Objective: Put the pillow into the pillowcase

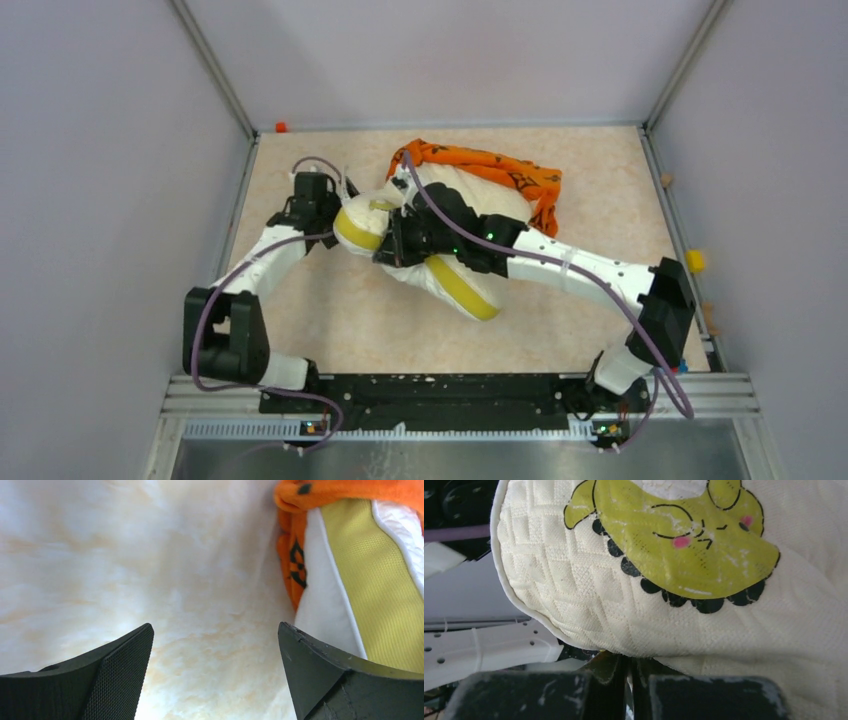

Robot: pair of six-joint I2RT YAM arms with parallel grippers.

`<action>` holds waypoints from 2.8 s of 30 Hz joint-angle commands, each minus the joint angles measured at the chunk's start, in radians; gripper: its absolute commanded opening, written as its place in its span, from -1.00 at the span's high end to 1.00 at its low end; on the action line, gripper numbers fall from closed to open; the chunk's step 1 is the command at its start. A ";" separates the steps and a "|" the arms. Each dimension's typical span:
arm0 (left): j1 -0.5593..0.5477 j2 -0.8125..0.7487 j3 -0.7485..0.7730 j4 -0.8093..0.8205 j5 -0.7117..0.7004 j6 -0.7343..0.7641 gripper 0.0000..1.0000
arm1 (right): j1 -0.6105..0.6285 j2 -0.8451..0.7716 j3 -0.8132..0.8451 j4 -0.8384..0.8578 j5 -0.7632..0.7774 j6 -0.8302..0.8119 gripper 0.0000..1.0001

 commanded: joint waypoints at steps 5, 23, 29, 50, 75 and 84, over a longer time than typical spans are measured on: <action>0.191 -0.239 -0.002 -0.117 -0.271 0.064 -0.98 | 0.035 0.092 0.017 0.066 0.000 -0.100 0.94; -0.055 -0.243 0.067 -0.164 0.037 0.189 -0.91 | -0.312 0.168 0.369 -0.167 0.221 -0.592 -0.58; -0.262 -0.299 -0.078 -0.056 0.017 -0.009 -0.87 | -0.489 0.427 0.499 -0.035 0.291 -0.828 -0.62; -0.281 -0.102 -0.416 0.217 -0.058 -0.095 1.00 | -0.248 0.332 0.486 -0.150 0.456 -0.727 1.00; -0.193 -0.059 -0.320 0.182 -0.051 0.016 1.00 | -0.262 0.281 0.421 -0.229 0.498 -0.607 -0.49; -0.136 -0.105 -0.289 0.115 0.024 0.088 1.00 | -0.299 0.526 0.510 -0.085 0.515 -0.972 -0.59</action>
